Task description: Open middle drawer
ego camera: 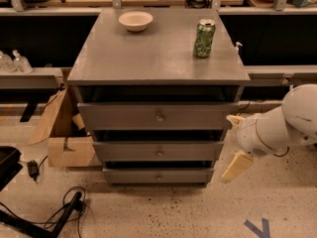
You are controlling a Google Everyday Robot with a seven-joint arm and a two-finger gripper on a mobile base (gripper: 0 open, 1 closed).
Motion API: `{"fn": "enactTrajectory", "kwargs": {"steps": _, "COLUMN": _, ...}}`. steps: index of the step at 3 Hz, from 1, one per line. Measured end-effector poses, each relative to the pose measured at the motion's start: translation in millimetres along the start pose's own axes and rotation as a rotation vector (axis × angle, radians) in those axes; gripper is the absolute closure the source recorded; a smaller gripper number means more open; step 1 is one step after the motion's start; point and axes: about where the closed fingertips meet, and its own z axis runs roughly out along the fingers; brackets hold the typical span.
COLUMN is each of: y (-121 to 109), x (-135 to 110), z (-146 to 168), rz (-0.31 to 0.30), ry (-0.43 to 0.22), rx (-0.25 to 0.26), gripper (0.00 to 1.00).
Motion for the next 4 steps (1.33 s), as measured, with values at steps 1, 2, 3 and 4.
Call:
{"fn": "enactTrajectory", "kwargs": {"steps": 1, "y": 7, "x": 10, "z": 28, "rz": 0.008, "ry": 0.037, "rx": 0.008, "gripper": 0.00}}
{"fn": "enactTrajectory", "kwargs": {"steps": 2, "y": 8, "x": 38, "z": 92, "rz": -0.015, "ry": 0.095, "rx": 0.022, "gripper": 0.00}}
{"fn": "enactTrajectory", "kwargs": {"steps": 3, "y": 1, "x": 46, "z": 132, "rz": -0.061, "ry": 0.131, "rx": 0.022, "gripper": 0.00}}
{"fn": "enactTrajectory", "kwargs": {"steps": 4, "y": -13, "x": 67, "z": 188, "rz": -0.179, "ry": 0.200, "rx": -0.005, "gripper": 0.00}}
